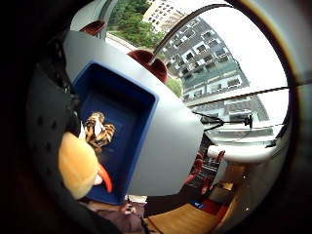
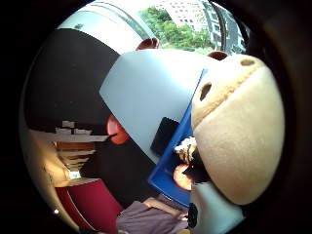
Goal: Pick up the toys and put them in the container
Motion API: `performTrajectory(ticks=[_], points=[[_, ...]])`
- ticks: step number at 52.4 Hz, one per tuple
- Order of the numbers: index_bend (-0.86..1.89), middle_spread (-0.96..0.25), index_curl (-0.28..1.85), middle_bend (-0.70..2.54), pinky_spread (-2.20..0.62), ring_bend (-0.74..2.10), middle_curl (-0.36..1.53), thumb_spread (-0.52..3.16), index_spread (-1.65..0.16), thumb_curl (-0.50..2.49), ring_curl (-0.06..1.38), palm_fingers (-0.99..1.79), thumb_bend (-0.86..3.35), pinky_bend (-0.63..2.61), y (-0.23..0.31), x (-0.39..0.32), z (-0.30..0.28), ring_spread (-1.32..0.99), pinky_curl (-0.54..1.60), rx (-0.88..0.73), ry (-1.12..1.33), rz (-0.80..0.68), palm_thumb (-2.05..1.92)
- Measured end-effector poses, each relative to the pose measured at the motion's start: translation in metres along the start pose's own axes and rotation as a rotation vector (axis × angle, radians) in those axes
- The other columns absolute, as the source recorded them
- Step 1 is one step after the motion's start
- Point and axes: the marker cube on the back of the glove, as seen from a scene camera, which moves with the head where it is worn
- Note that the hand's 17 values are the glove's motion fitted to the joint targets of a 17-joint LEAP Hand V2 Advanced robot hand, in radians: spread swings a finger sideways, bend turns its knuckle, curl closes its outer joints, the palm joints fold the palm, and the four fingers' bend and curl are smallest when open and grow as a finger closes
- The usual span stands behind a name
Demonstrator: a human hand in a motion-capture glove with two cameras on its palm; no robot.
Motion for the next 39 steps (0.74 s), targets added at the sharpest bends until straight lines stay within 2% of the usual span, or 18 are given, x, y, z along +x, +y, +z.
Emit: performTrajectory(ticks=[1,5,6,7,10,15,20,23,32,39], points=[[0.39,-0.33,0.88,0.87,-0.33,1.39,0.82,0.47,-0.45,0.95,0.7,0.52,0.03,1.34,0.0,0.001,0.002,-0.35,0.59,-0.025,0.006,-0.02,0.68],[0.28,-0.34,0.88,0.69,-0.31,1.42,0.77,0.64,-0.4,0.93,0.71,0.28,0.0,1.35,0.006,0.006,0.008,-0.33,0.59,-0.119,0.001,-0.215,0.62],[0.17,-0.3,0.83,0.59,-0.28,1.33,0.74,0.73,-0.38,0.9,0.68,-0.06,-0.06,1.33,0.007,0.008,0.009,-0.32,0.58,-0.13,0.001,-0.257,0.53],[0.15,-0.27,0.83,0.53,-0.25,1.28,0.73,0.79,-0.36,0.88,0.69,-0.22,-0.05,1.34,0.007,0.009,0.01,-0.29,0.61,-0.136,0.006,-0.274,0.5],[0.08,-0.18,0.73,0.38,-0.16,0.99,0.65,0.92,-0.33,0.81,0.6,-0.49,-0.07,1.3,0.006,0.011,0.013,-0.21,0.55,-0.138,0.013,-0.277,0.39],[0.07,-0.07,0.61,0.18,-0.06,0.64,0.56,1.06,-0.29,0.7,0.47,-0.53,-0.07,1.21,0.005,0.013,0.015,-0.1,0.49,-0.105,-0.007,-0.34,0.24],[0.05,-0.02,0.52,0.11,-0.01,0.48,0.49,1.14,-0.26,0.62,0.4,-0.45,-0.05,1.12,0.003,0.017,0.017,-0.04,0.45,-0.094,-0.014,-0.317,0.17],[0.06,0.0,0.47,0.1,0.01,0.42,0.46,1.18,-0.25,0.58,0.37,-0.43,-0.05,1.05,0.0,0.015,0.02,-0.02,0.42,-0.094,-0.003,-0.235,0.11],[0.07,0.01,0.38,0.1,0.04,0.32,0.38,1.24,-0.24,0.49,0.34,-0.36,-0.03,0.88,0.008,0.007,0.022,0.0,0.36,-0.107,-0.049,-0.341,0.0],[0.08,0.01,0.33,0.09,0.04,0.27,0.32,1.26,-0.24,0.44,0.33,-0.32,-0.02,0.82,0.01,-0.013,0.02,0.01,0.34,-0.1,-0.073,-0.281,-0.01]])
